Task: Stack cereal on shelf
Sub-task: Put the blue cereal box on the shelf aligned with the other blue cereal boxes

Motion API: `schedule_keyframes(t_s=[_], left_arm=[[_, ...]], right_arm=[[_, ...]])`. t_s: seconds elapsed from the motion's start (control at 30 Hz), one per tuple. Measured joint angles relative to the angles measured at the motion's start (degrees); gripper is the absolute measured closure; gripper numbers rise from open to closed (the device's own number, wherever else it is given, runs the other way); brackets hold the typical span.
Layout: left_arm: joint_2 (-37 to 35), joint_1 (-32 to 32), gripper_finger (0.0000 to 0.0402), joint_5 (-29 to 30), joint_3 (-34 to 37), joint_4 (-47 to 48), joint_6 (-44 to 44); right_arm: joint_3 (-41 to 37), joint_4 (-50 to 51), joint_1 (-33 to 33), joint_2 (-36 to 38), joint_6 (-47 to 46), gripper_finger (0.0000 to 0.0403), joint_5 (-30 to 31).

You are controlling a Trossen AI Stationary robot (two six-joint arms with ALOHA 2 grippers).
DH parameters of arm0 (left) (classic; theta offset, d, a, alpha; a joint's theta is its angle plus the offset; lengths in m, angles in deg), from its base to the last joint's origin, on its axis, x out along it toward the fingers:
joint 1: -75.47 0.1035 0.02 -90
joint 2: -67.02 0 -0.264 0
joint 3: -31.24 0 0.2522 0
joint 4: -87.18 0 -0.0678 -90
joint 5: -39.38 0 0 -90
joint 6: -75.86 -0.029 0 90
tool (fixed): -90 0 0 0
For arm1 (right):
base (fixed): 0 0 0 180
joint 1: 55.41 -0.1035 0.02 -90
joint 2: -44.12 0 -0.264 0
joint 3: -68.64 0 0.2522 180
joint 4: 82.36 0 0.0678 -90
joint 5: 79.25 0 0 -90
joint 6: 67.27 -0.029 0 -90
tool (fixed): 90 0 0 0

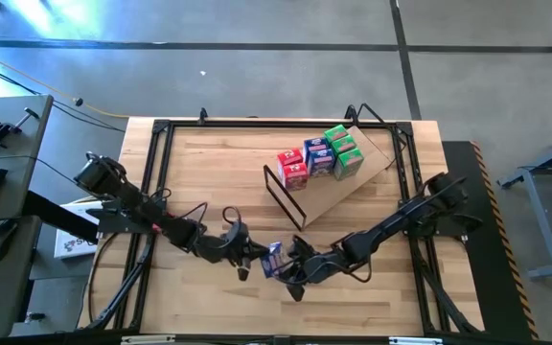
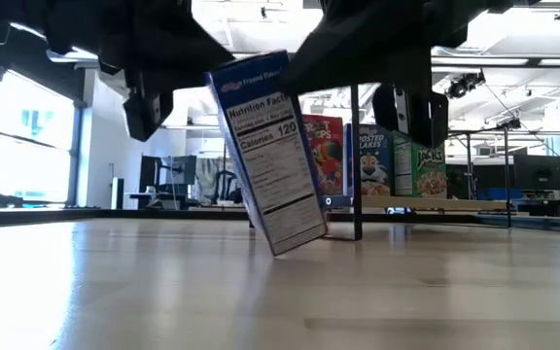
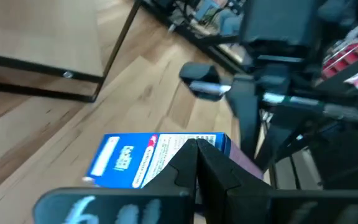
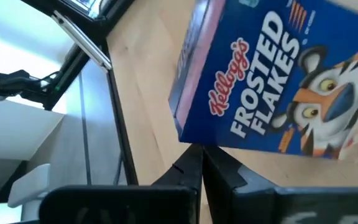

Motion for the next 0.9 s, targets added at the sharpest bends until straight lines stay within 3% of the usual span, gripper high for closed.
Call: schedule_keyframes(t_s=[0.2,0.63,0.9], left_arm=[[-1.22,0.43,0.0402,-1.59,0.07,7.94,4.31],[-1.40,2.84,0.0402,-6.49,0.07,7.49,5.05],[-1.38,4.73,0.0401,-9.02,0.07,7.38,2.22]], right_arm=[[0.06,-0.02,-0.12,1.65,1.19,0.0396,2.23],[0.07,8.86,0.38,1.81,-0.61,0.0392,1.00],[-0.03,18.02,0.71,4.64,1.30,0.0336,0.64]])
